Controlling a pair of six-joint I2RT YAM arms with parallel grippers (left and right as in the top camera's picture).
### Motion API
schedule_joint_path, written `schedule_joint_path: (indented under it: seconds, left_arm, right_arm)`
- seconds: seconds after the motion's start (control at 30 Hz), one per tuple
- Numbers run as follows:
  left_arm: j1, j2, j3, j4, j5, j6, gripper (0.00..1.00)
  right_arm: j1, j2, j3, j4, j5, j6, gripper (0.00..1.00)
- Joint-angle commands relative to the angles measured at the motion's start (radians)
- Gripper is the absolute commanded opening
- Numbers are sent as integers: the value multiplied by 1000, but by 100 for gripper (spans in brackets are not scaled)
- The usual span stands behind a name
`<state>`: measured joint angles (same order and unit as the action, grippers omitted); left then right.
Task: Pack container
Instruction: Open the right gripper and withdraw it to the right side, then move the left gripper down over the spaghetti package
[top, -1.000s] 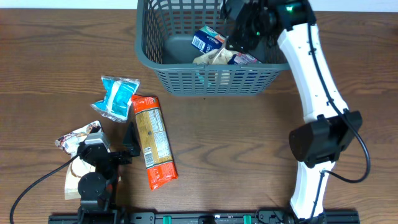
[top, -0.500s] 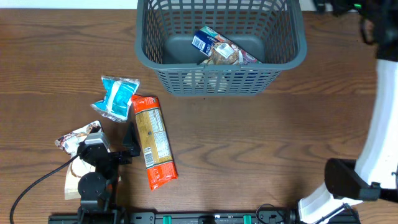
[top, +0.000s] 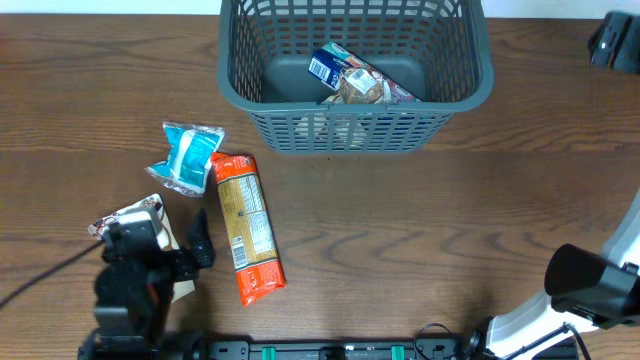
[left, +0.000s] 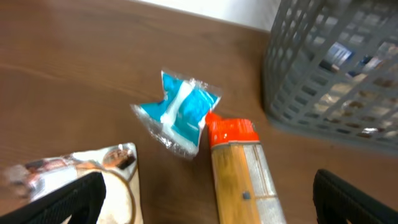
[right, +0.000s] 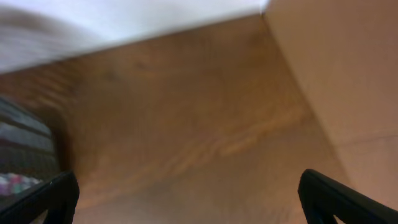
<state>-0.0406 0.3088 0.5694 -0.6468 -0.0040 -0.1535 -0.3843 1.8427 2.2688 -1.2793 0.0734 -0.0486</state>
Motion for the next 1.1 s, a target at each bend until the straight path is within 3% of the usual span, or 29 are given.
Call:
schedule_joint_path:
  seconds: [0.0,0.2,0.33,0.53,0.7,0.83,0.97,1.07]
  left_arm:
    - [5,157,216,-98,-8,-1,99]
    - [5,451,572,-419,-7,-71,99]
    - [-2,570,697,-526,-8,-74,99]
    - [-90,597,708,-534,-23,-86,99]
    - [-284,597,708,-565,-194,-168,99]
    - [-480,605,708,-628,-351,-304,99]
    - [-626,629,708,-636,-371,-342,99]
    - [-659,642,708,-636,-372,-342,99]
  right_arm:
    - [-47,23,-143,28,-72,23,99]
    - [-87,23,-467,127,-167,18,99]
    - [-83,23,-609,174,-166,24,99]
    - [-71,22,-700,192,-167,26,99]
    - [-60,22,-714,203,-167,19,99]
    - [-56,21,-714,198,-176,14,99]
    - [-47,21,-714,204,-188,14,99]
    - [-37,21,-714,206,-191,14,99]
